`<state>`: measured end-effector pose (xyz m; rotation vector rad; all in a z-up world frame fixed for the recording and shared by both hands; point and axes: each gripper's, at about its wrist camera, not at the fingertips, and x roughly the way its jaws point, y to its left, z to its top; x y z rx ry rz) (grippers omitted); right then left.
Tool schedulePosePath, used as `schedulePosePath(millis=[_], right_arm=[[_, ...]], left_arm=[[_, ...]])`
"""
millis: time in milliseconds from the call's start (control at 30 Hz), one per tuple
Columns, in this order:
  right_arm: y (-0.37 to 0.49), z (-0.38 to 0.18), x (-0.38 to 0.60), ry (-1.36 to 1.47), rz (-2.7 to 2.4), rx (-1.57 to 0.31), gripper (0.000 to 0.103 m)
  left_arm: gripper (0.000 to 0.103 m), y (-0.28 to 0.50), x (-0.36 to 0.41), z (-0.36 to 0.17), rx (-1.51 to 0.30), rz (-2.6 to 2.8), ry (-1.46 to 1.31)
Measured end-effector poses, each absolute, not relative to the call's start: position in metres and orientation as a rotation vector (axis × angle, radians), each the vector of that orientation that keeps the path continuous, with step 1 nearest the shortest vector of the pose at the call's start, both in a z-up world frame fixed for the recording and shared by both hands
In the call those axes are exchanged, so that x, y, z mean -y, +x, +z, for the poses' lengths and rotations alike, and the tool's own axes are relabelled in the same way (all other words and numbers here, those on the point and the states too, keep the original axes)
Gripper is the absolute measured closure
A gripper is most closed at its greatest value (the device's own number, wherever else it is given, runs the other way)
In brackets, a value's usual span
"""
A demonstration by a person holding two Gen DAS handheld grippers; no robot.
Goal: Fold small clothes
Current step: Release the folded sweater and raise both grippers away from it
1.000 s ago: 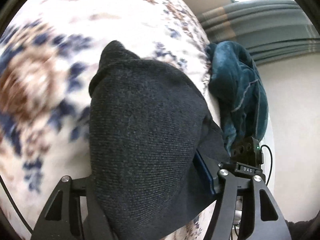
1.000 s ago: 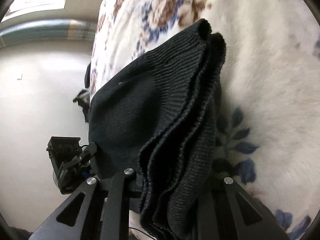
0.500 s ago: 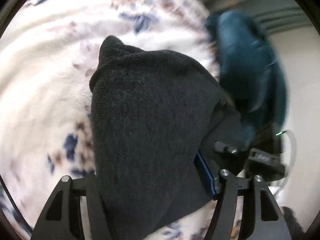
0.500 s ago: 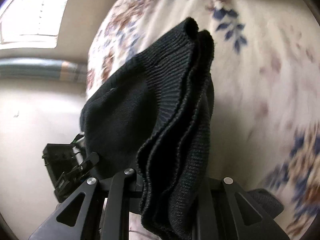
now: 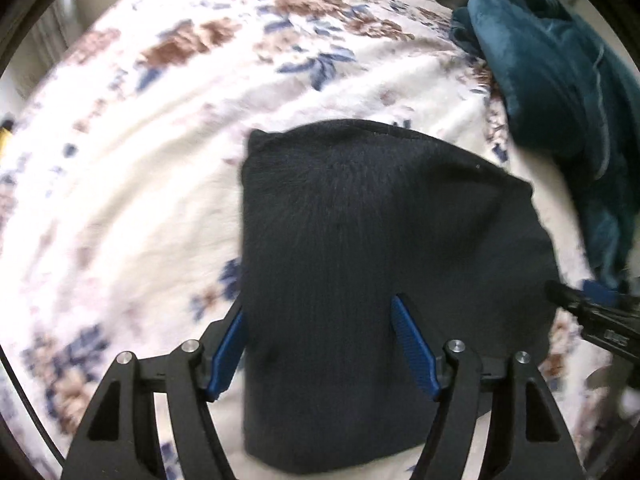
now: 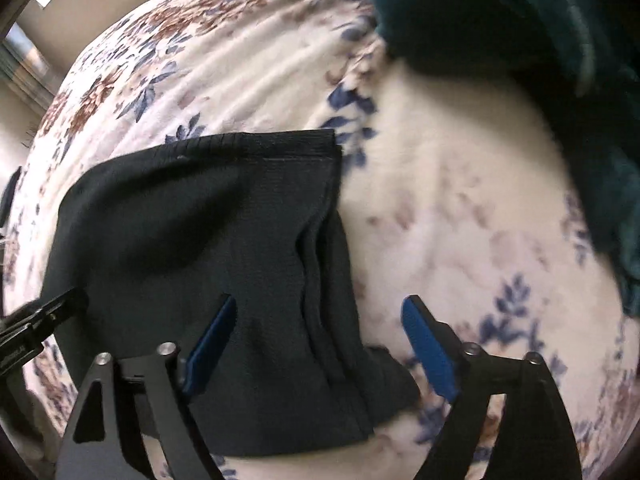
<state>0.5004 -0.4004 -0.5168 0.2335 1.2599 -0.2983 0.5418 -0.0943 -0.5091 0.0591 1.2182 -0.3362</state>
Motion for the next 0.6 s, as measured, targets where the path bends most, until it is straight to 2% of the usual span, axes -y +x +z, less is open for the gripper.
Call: schedulePosePath(millis=[367, 600], right_arm=[[0.414, -0.428, 0.329, 0.076, -0.411, -1.117, 0.003], [0.338, -0.336, 0.311, 0.068, -0.441, -1.039, 0.003]], left_arm=[[0.034, 0.455, 0.1, -0.434, -1.116, -0.251, 0.148], [0.034, 0.392, 0.092, -0.331, -1.007, -0.248, 0.132]])
